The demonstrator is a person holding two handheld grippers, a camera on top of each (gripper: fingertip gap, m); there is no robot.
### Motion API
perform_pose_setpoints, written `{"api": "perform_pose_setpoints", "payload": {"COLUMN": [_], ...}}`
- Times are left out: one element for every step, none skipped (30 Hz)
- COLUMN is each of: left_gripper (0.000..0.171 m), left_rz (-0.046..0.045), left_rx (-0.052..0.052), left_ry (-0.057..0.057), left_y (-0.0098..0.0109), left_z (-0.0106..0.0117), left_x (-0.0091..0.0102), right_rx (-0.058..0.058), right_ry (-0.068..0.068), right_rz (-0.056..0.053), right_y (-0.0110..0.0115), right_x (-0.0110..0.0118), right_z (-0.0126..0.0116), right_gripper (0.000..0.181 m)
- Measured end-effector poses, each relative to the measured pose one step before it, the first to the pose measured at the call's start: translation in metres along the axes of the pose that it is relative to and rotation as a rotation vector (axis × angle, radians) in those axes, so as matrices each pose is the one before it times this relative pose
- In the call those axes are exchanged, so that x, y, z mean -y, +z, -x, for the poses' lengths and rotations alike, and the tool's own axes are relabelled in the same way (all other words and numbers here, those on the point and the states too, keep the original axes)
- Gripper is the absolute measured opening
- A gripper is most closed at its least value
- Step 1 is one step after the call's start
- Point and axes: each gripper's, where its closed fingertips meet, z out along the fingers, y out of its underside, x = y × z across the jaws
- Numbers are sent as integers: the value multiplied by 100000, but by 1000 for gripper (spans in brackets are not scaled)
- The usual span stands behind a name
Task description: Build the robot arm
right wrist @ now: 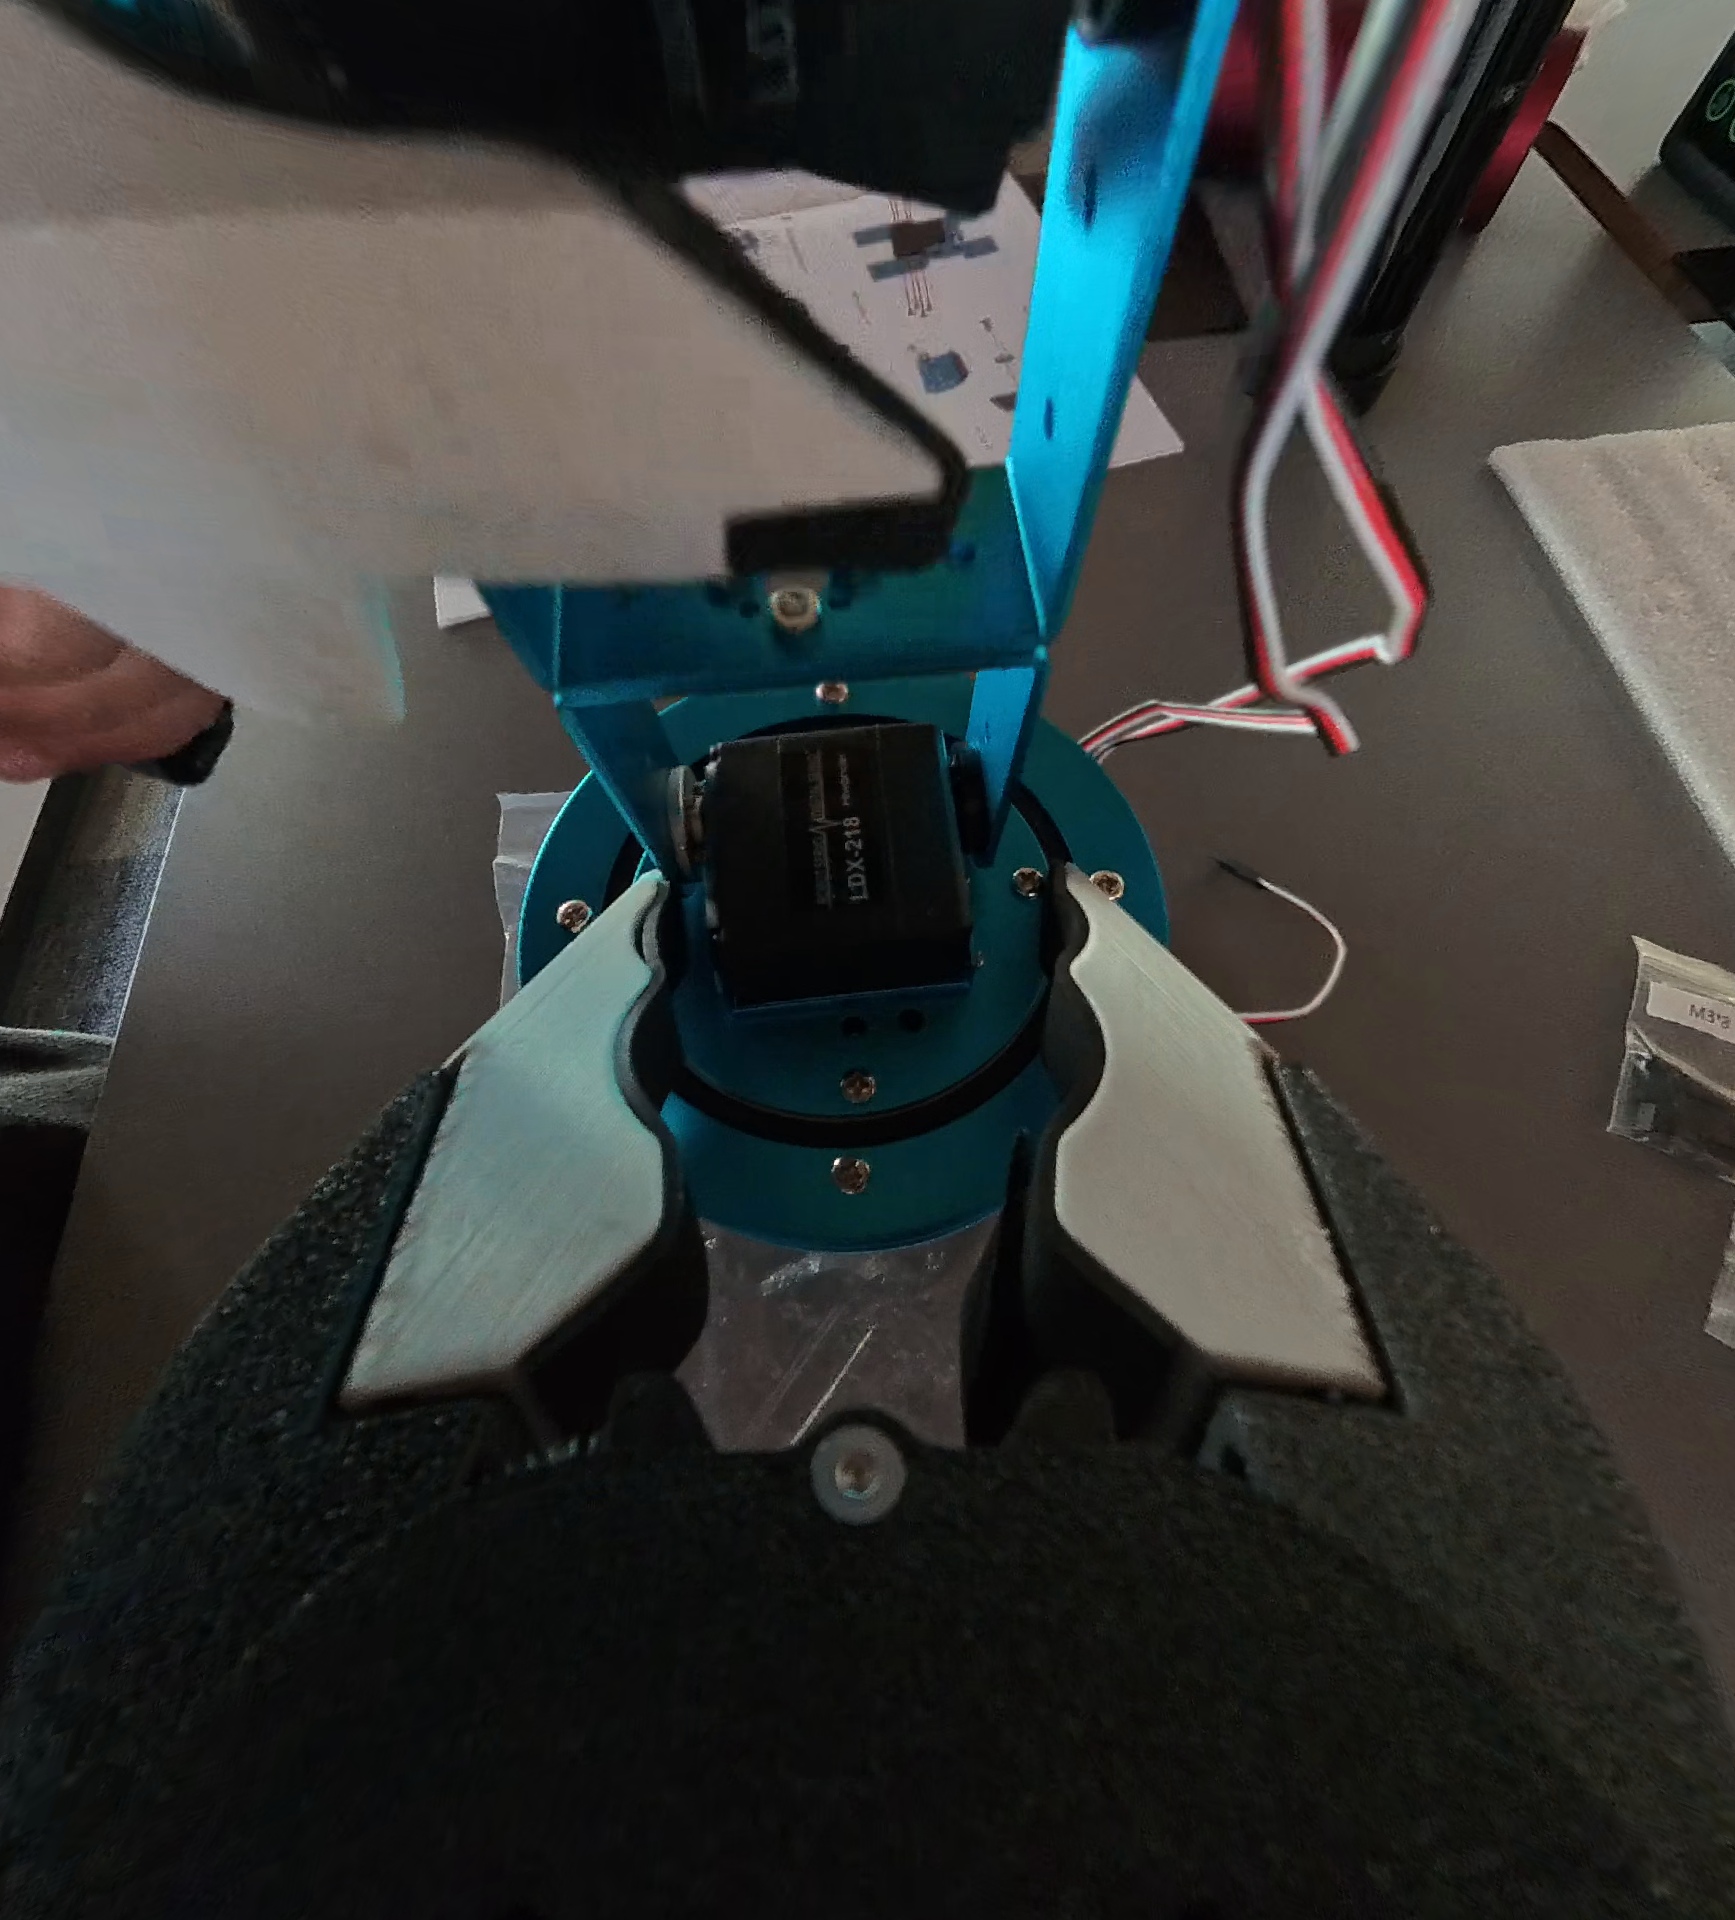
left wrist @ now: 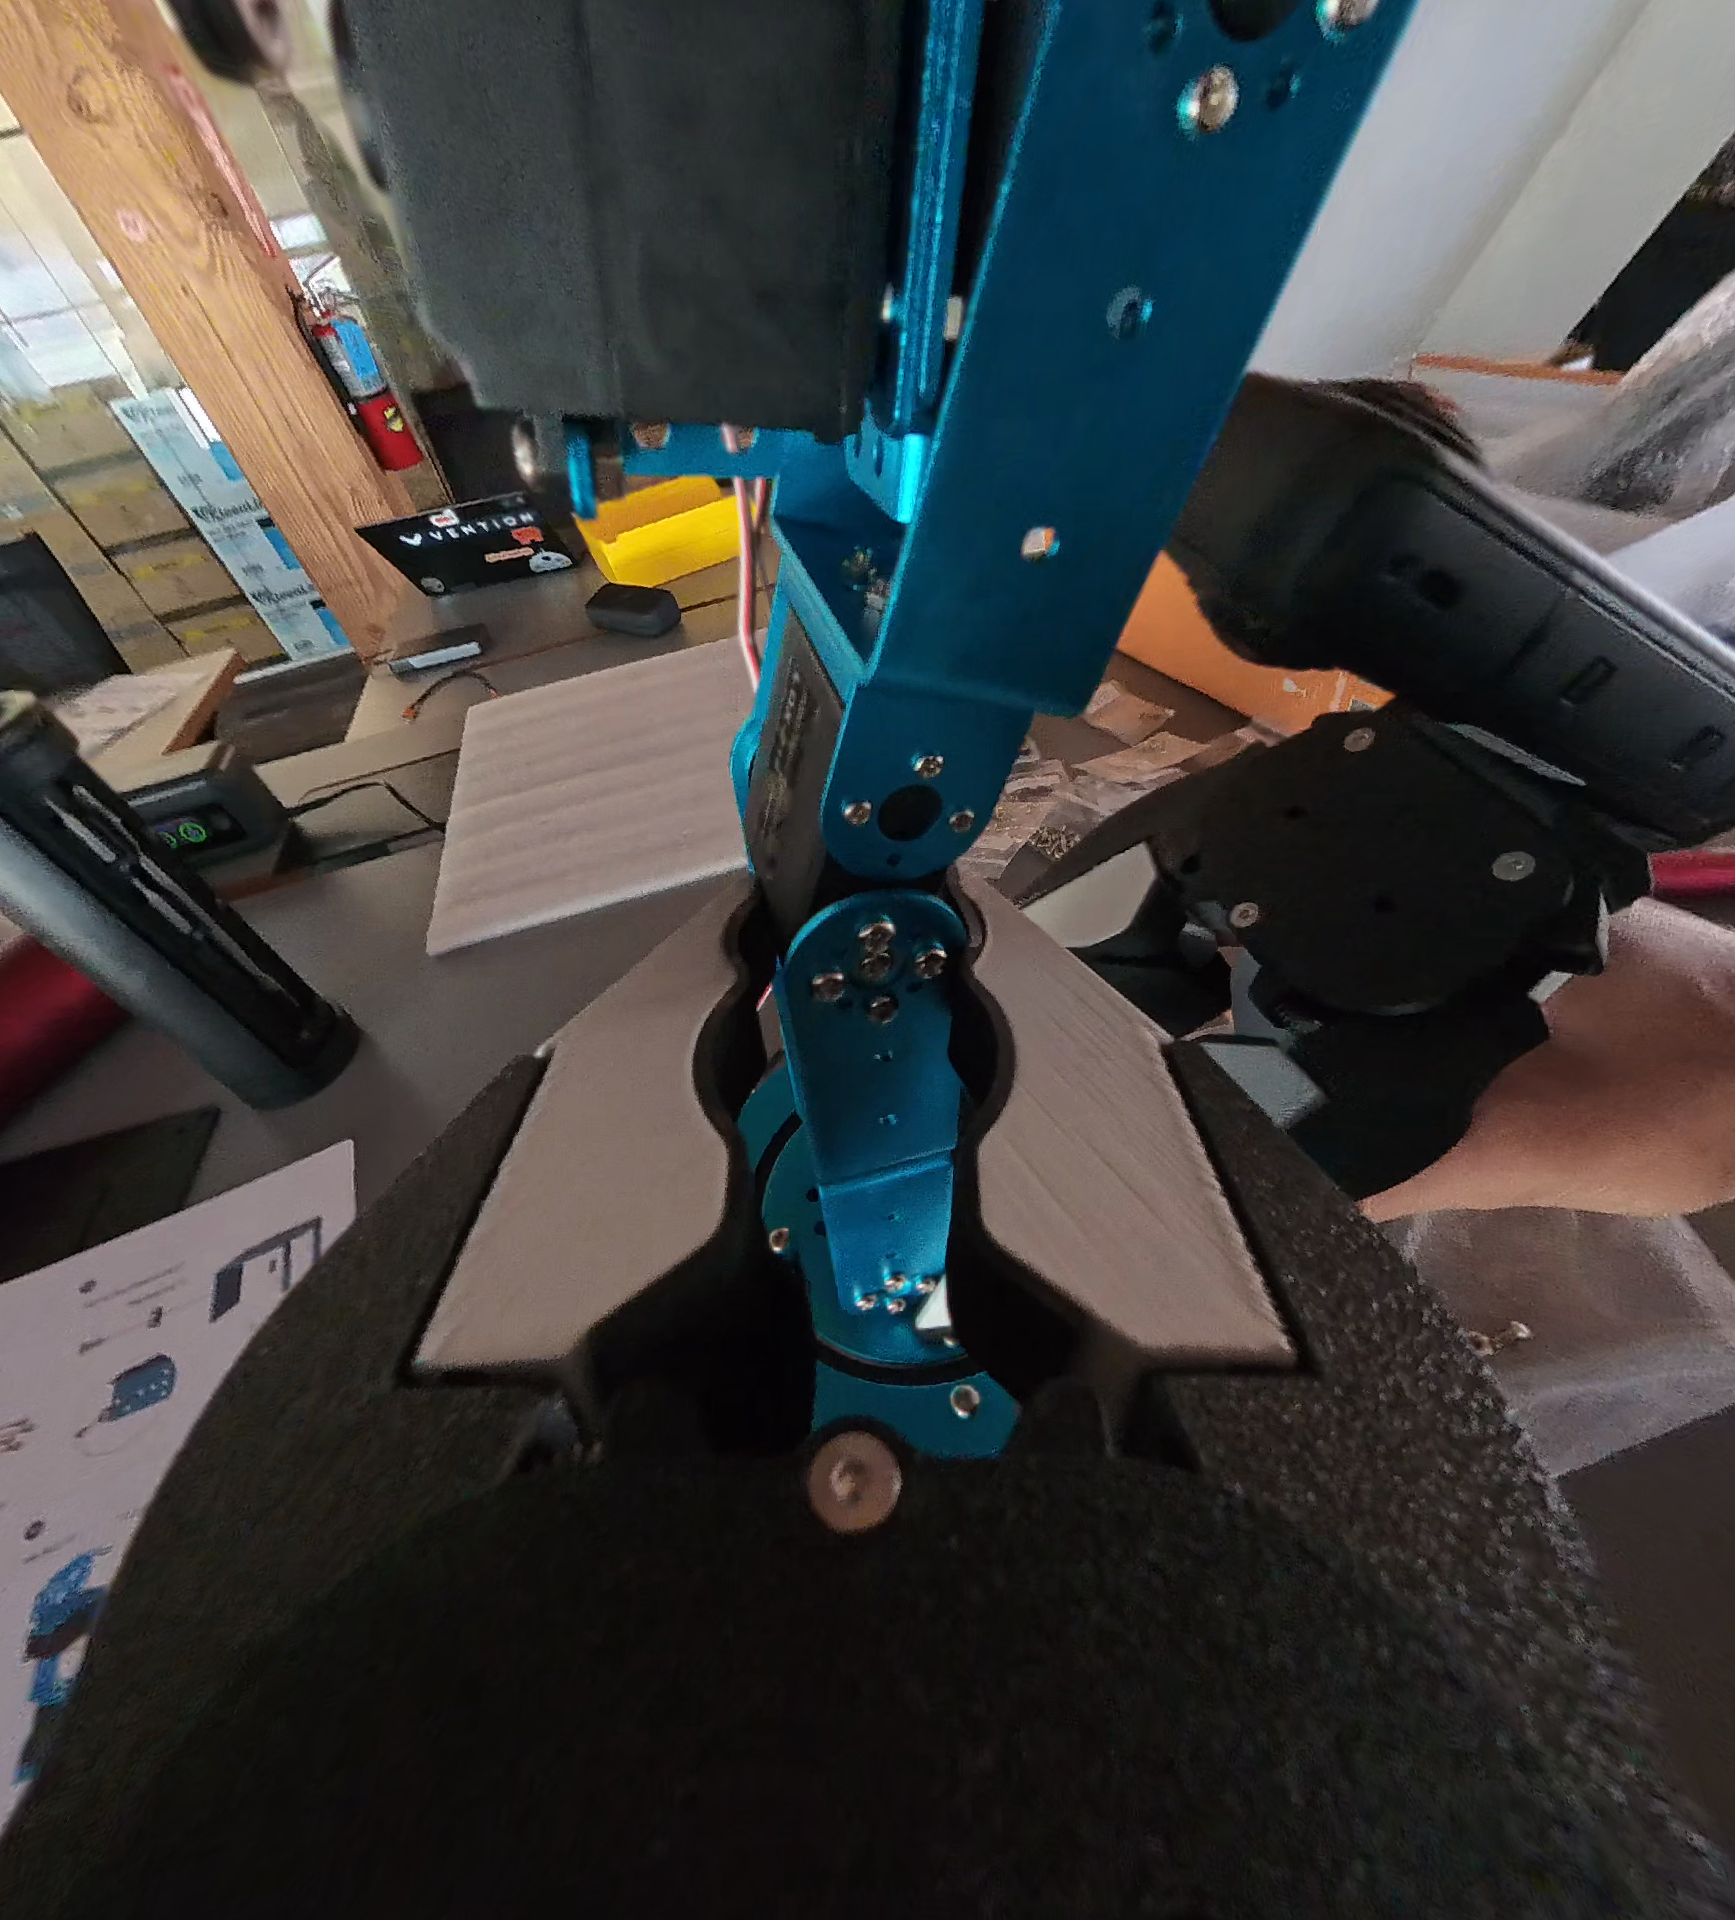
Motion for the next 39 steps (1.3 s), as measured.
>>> {"api": "perform_pose_setpoints", "payload": {"left_gripper": [30,31,30,31,30,31,31,32,33,33,36,37,28,28,28,29,28,27,27,26,26,26,26,25,25,25,26,25,25,27,27,27,26,26,26,26,26,25,25], "left_rz": [566,697,748,546,382,433,137,-441,-520,200,877,884,22,-770,-11,-209,-381,-597,-631,-642,-375,72,-66,-417,-60,673,508,179,376,277,70,146,115,109,299,-75,-136,-99,-500], "left_rx": [838,914,334,-3,150,425,-133,-1545,-1770,-1365,-1316,449,1711,1342,1609,1073,518,158,-162,-372,274,-138,-256,-21,-32,-534,-563,-552,-327,-184,-495,-392,-328,-416,-435,-770,-557,-397,-1058], "left_ry": [2887,3057,1755,333,-255,-262,138,722,1305,2161,3180,3705,3601,2709,2405,1505,-534,-1443,-877,709,1531,1206,495,1300,2004,1943,2002,1558,1190,1185,303,-454,-504,180,351,-184,329,785,106], "left_y": [94,81,92,76,20,6,-17,-36,-32,-12,25,67,51,18,53,34,19,24,14,11,10,-5,-12,-10,1,19,38,52,61,54,58,33,28,0,-1,12,8,5,5], "left_z": [-313,-269,-239,-202,-126,-66,-83,-197,-139,-54,-131,-1,58,-41,35,8,-13,-50,-86,-131,-38,-79,-18,-9,-43,-103,-70,-51,-43,-33,-27,-22,-22,-31,-28,-62,-63,-79,-121], "left_x": [5,4,4,8,2,-3,18,61,17,-184,-404,-457,-277,11,20,50,40,42,47,83,54,13,-9,5,9,1,1,7,11,4,21,1,-6,-9,-4,12,24,38,59], "right_rx": [-219,-64,-126,8,351,194,436,-1165,-1237,-1979,235,1054,840,298,378,2338,242,-2490,-1532,297,-732,-2632,50,2418,2156,1321,876,933,795,560,-29,282,458,374,363,281,299,140,-4], "right_ry": [150,346,442,378,21,436,-403,-644,-689,1591,3391,3774,2185,-269,695,1154,-539,-1742,-1136,-1408,-2095,-1962,-1750,614,1025,-554,-682,294,281,41,-1108,-385,-500,-63,-448,-213,-65,-510,-1060], "right_rz": [-88,-299,-462,-586,-1175,-2110,-2815,-3189,-3855,-4923,-5482,-8617,-11437,-9068,-9984,-6937,-2583,56,1751,1833,1254,1894,2111,2894,3535,3039,2311,2275,2257,2812,2823,2274,1580,1020,791,719,446,290,413], "right_y": [8,-9,-11,-18,-43,-66,-153,-337,-645,-963,-1254,-1547,-1659,-1354,-950,-414,-11,226,400,430,370,262,104,82,23,-44,-44,-33,-25,-13,4,52,39,30,39,33,44,122,177], "right_x": [13,0,15,-1,17,44,10,-51,104,393,822,1728,2551,2467,2779,2377,1613,978,476,263,215,53,1,-82,-107,-62,-62,-69,-63,-54,-27,-2,-1,10,10,20,57,132,190], "right_z": [-10,-15,-34,-23,10,-47,31,-109,-83,-279,-50,128,280,384,472,729,356,-154,-106,142,-29,-412,-194,-10,-51,-33,-33,-74,-78,-57,-13,32,41,30,34,0,24,65,68], "right_gripper": [70,70,70,70,69,70,69,68,77,86,89,90,88,85,85,83,83,83,81,79,76,69,66,66,66,66,66,66,66,66,66,66,66,66,66,66,66,66,66]}}
